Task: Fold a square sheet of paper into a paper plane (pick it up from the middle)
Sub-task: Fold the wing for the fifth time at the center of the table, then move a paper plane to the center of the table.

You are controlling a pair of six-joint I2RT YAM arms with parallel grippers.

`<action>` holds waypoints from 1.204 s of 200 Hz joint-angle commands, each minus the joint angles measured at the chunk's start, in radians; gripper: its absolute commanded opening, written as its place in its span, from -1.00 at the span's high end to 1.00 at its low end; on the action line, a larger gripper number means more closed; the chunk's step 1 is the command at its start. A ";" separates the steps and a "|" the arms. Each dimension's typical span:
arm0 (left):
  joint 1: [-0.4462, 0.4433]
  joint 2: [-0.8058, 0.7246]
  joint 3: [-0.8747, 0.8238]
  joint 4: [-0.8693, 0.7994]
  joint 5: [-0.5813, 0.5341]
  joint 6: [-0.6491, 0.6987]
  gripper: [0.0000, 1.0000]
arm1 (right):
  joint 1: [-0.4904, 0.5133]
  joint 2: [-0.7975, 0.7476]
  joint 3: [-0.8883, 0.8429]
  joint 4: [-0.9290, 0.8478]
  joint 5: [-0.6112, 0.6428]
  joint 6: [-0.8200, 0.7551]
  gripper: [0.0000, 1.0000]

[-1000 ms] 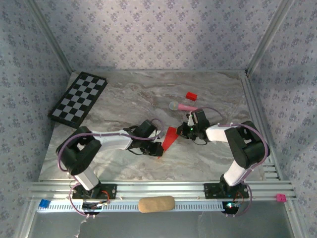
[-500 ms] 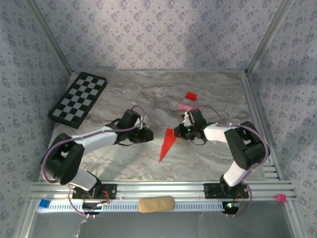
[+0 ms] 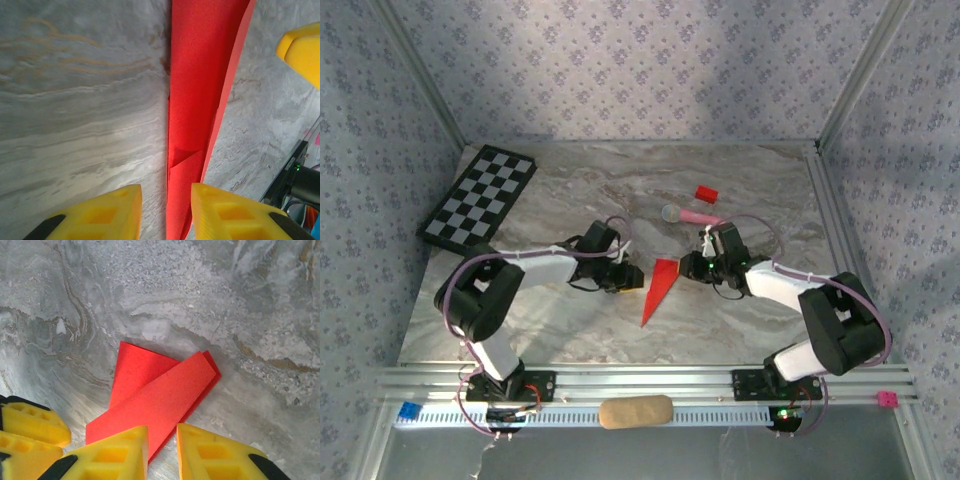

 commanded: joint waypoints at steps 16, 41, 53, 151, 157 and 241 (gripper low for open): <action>-0.046 0.046 0.065 -0.059 -0.020 0.034 0.38 | 0.003 -0.028 -0.018 -0.024 0.029 0.027 0.53; -0.061 0.056 0.079 -0.091 -0.051 0.043 0.41 | 0.005 -0.031 -0.026 -0.019 0.032 0.032 0.53; -0.066 0.060 0.082 -0.095 -0.051 0.044 0.41 | 0.006 -0.033 -0.027 -0.018 0.034 0.033 0.53; -0.095 0.084 0.109 -0.085 -0.032 0.054 0.48 | 0.013 -0.033 -0.040 -0.006 0.041 0.039 0.52; -0.100 0.083 0.111 -0.078 -0.025 0.054 0.48 | 0.013 -0.033 -0.043 -0.004 0.040 0.041 0.53; -0.112 0.110 0.141 -0.078 -0.008 0.073 0.51 | 0.016 -0.032 -0.049 0.010 0.034 0.050 0.52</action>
